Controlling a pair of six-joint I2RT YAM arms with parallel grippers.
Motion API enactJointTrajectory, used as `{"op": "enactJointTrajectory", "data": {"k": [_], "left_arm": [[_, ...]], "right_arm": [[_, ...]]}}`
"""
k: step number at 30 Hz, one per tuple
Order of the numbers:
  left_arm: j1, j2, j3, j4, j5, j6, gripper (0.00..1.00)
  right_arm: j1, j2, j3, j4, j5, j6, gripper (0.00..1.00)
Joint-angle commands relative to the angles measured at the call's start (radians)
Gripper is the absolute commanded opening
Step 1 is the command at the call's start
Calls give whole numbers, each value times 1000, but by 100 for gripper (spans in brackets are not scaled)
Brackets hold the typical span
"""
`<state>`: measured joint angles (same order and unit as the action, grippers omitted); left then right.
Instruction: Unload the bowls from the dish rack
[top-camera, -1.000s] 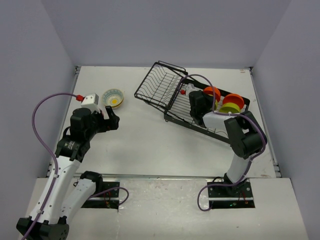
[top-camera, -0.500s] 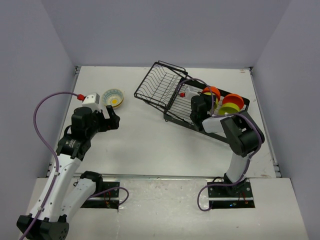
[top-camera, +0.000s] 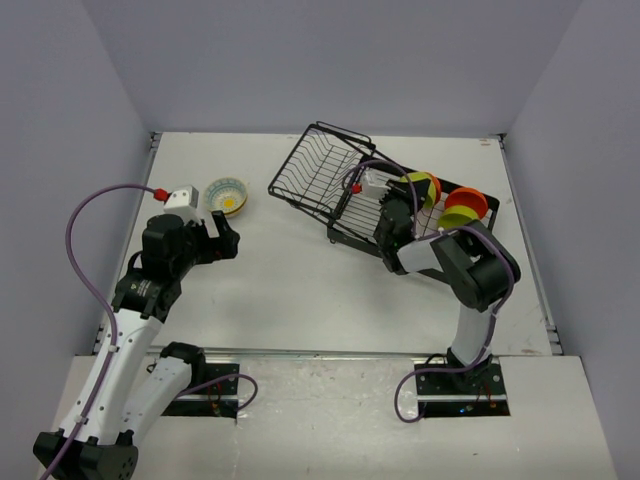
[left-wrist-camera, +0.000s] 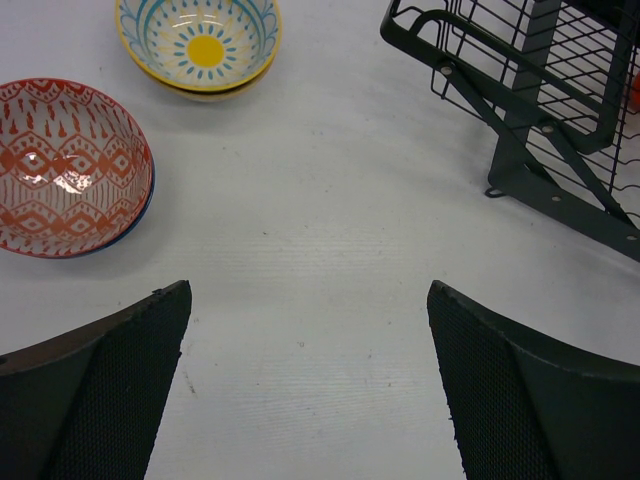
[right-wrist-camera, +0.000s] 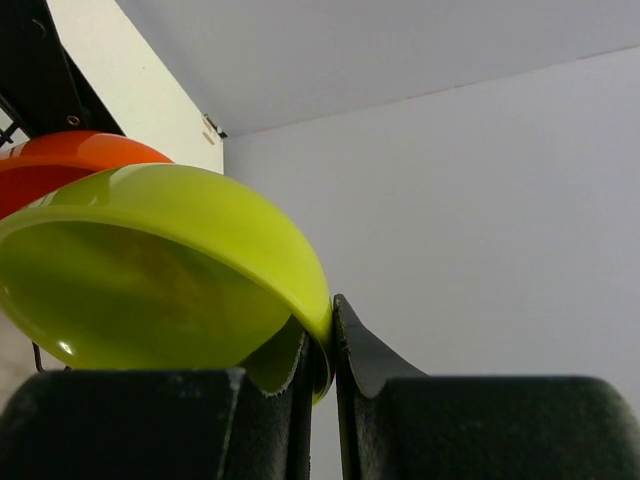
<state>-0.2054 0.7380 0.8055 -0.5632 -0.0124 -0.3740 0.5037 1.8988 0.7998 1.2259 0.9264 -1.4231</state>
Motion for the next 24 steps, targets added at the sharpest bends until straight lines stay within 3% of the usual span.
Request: {"op": "enactJointTrajectory", "data": {"k": [1,4,6,7,9,10,13,18,21,23,24], "left_arm": [[-6,-8,1,39,-6,18,100],[-6,-6,1,39,-6,18,100],[-6,-2,3,39,-6,18,100],[-6,0,3,39,-4,18,100],[-6,4,1,45,-1,18,100],[-5,11,3,45,3,20,100],[-6,17,6,43,43,23,100],[-6,0,40,66,170,-8,100],[-25,46,87,98,232,-61,100],[-138,86,135,114,151,-114,100],[-211,137,152,120,21,-130,100]], "right_arm": [[15,-98,-10,114,19,68,0],[21,-193,-7,-81,22,229,0],[22,-277,13,-361,25,399,0],[24,-309,22,-362,25,467,0],[27,-381,70,-662,2,635,0],[29,-455,88,-894,-56,828,0],[27,-584,157,-1208,-167,1142,0],[41,-740,205,-1469,-398,1534,0],[42,-817,208,-1560,-561,1668,0],[45,-852,214,-1611,-621,1731,0],[47,-857,220,-1629,-655,1800,0]]}}
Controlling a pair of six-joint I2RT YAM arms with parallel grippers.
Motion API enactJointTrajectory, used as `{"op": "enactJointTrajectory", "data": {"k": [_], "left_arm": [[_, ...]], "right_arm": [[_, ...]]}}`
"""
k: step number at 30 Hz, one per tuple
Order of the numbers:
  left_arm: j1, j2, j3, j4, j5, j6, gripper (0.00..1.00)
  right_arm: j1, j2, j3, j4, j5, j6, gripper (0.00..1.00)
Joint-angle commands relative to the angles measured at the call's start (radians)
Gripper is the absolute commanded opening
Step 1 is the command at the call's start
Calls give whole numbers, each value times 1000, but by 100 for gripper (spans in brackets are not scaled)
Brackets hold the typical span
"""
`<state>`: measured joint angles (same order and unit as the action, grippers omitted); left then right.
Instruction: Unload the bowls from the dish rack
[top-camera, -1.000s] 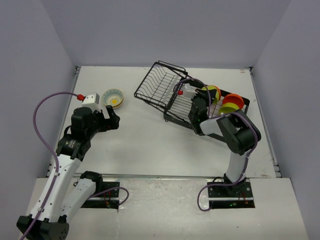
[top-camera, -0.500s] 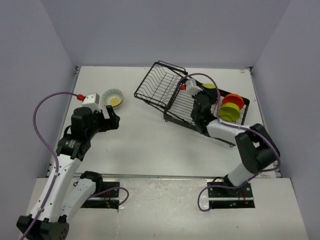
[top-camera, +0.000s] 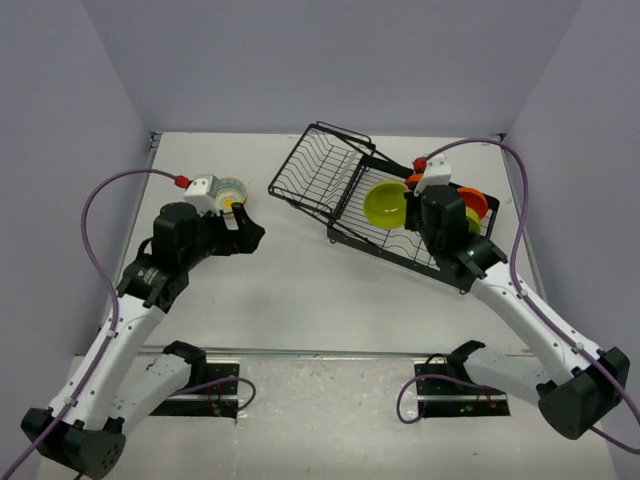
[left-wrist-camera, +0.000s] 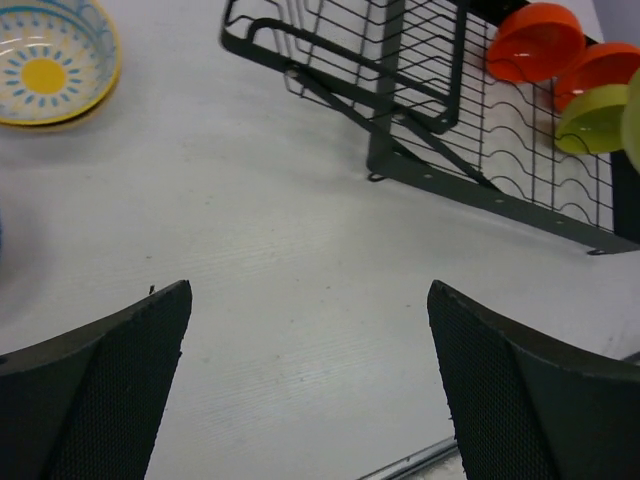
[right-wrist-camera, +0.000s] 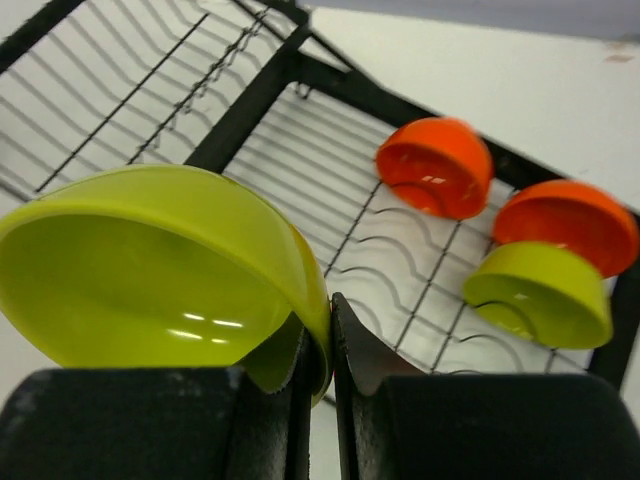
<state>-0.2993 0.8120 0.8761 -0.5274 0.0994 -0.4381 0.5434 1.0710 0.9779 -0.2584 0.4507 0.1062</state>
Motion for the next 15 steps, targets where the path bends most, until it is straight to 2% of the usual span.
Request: {"op": "enactJointTrajectory", "data": {"k": [1,2,3,4,5,9,15], "left_arm": [[-296,96,128,86,-193,-101,100],[-392,125,158,83,-290,-116,100],[-488,185,188,70,-499,-149,100],[-629,212,249,46,-580,-163,100],[-676,237,274,46,-622,-168,100],[-814,441,427,-15,-774,-159,99],[-899,596,518,-36,-842,-168,89]], "right_arm": [[7,-29,48,-181,-208,291,0],[6,-28,56,-195,-234,308,0],[6,-20,61,-215,-256,346,0],[7,-19,64,-244,-268,355,0],[7,-19,56,-251,-277,365,0],[7,-51,24,-274,-362,417,0],[12,-106,15,-338,-444,446,0]]}}
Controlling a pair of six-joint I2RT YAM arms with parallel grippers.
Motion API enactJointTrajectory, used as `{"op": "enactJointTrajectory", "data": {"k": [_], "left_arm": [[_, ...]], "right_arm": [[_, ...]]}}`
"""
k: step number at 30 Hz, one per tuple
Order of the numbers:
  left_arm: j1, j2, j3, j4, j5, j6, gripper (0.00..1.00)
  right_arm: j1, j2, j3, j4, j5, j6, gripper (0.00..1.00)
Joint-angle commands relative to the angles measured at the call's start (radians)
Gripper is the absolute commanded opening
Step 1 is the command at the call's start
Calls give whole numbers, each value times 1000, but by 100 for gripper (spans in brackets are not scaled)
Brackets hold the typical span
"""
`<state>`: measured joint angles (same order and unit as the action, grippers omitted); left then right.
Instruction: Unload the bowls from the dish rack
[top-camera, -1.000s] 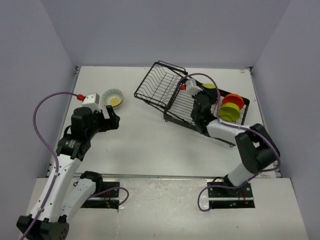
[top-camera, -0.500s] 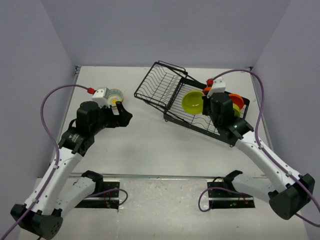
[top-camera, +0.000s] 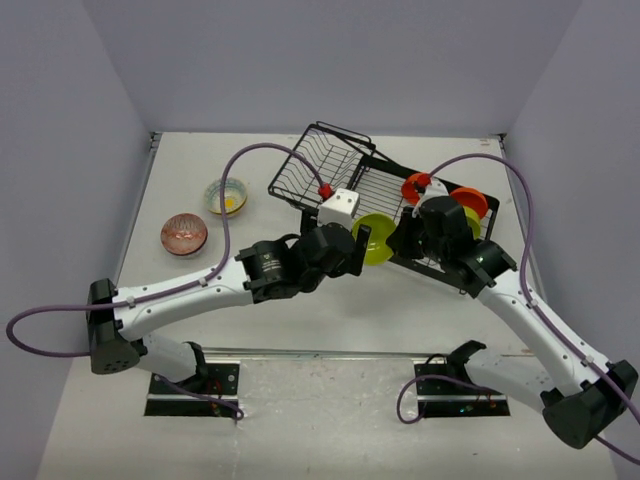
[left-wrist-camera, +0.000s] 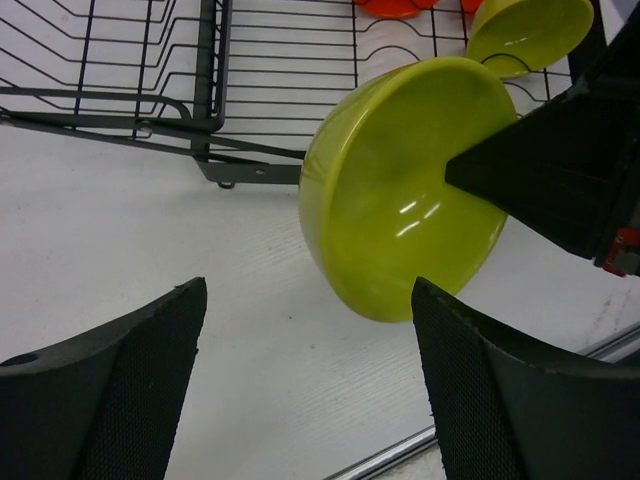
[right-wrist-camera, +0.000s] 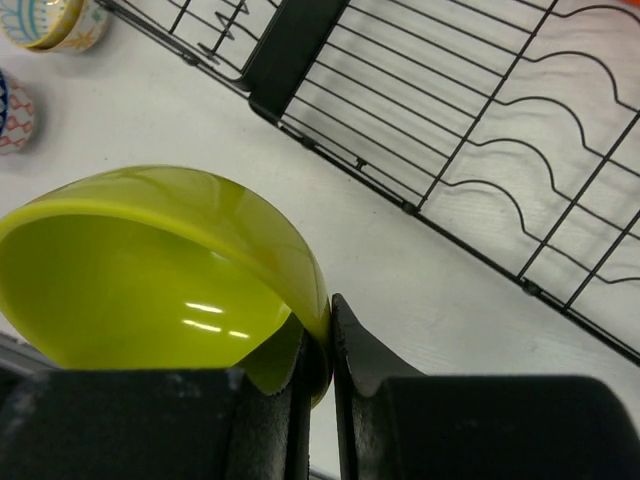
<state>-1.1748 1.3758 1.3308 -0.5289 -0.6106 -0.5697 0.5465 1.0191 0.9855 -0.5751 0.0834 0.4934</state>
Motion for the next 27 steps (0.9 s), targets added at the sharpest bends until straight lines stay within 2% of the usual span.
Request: {"op": "enactJointTrajectory", "data": {"k": [1,3,4,6,7,10,11,18,20,21,22,25,27], "left_arm": [[-25,45,73,-36,-132,-36,82],[-31,78,100,-46,-147,-32,76],[-31,100,110,-54,-155,-33,60],[-31,115,136,-80,-179,-42,47],[-32,121,142,-83,-186,-45,26],[-34,144,156,-95,-205,-56,4],[-34,149,159,-97,-210,-58,0],[-29,154,123,-155,-279,-151,0],[-19,120,90,-199,-301,-217,0],[-11,100,65,-200,-295,-231,0],[15,44,3,-186,-260,-255,0],[81,-133,-172,-117,-178,-295,0],[178,-275,-264,-77,-94,-318,0]], "right_arm": [[13,-66,2,-28,-79,65,0],[26,-91,-10,-26,-79,74,0],[38,-114,-18,-29,-73,80,0],[47,-128,-18,-41,-53,83,0],[59,-134,-15,-49,-39,85,0],[75,-143,-18,-51,-25,97,0],[82,-146,-22,-45,-28,100,0],[116,-168,-119,115,-151,139,0],[116,-181,-134,147,-165,145,14],[116,-186,-148,158,-186,145,27],[116,-195,-157,175,-189,145,62],[116,-211,-154,163,-154,137,99],[116,-226,-150,138,-104,123,99]]}}
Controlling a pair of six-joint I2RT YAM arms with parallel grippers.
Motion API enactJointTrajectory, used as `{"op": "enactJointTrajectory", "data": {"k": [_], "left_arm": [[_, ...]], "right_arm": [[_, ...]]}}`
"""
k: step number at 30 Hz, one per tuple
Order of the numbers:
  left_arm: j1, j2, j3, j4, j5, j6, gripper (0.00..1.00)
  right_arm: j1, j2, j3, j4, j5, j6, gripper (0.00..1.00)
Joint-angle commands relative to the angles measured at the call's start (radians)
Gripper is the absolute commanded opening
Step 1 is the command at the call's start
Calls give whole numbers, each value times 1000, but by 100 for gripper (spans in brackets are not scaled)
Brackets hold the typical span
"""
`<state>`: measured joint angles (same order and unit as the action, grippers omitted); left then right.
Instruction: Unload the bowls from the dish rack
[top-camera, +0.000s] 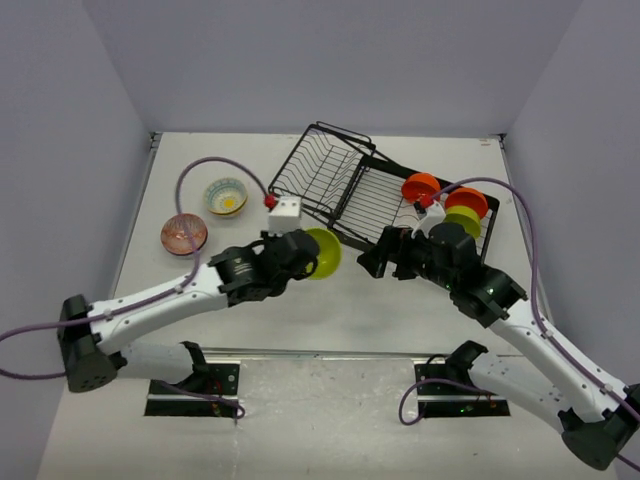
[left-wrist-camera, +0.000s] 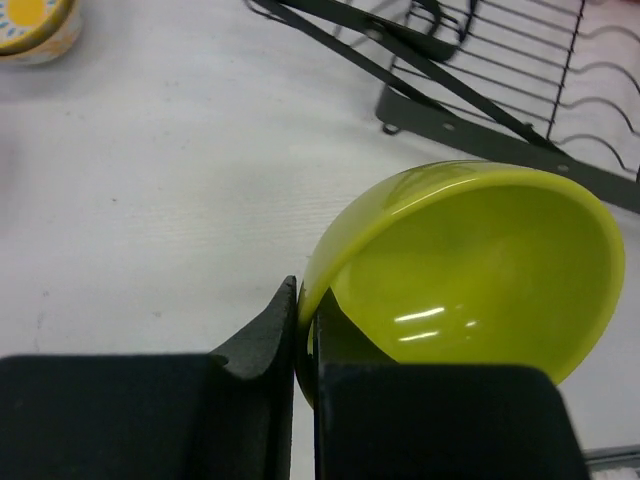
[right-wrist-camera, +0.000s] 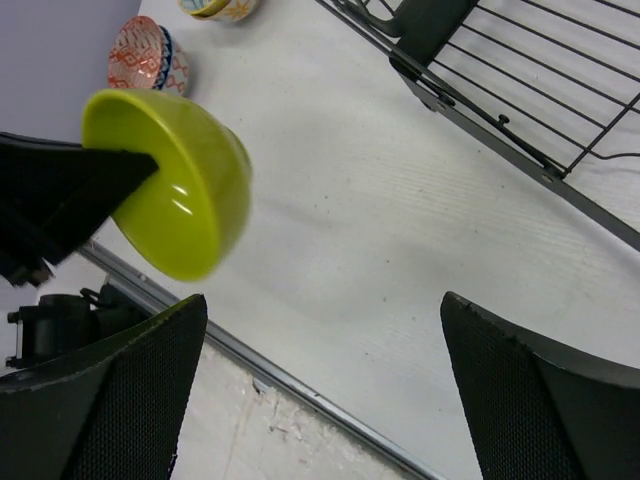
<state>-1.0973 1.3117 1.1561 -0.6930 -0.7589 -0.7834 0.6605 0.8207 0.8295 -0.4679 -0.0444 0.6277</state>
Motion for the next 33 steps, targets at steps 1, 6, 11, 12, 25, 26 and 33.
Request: {"op": "enactJointTrajectory", "data": {"k": [1,6,11,12,25,26,33], "left_arm": [[141,-256,-189,108,81,-105,0],[437,-379,-372,164,255,-48,0],[648,-289,-510,309,449,-2,0],[689,-273,-524,361,505,3,0],[723,-37,-565,466,452,18,0],[728,-20,-561,463,451,19,0],[746,-80,-570,411,409,19,4]], "right_arm": [[1,-40,3,16,41,-16,99],[2,-107,-7,-15,126,-40,99],[2,-120,-10,-34,141,-68,99],[1,-124,-12,-35,141,-77,99],[2,-97,22,-94,83,-246,99],[1,-91,26,-97,89,-253,99],[-9,-35,54,-109,199,-284,99]]}}
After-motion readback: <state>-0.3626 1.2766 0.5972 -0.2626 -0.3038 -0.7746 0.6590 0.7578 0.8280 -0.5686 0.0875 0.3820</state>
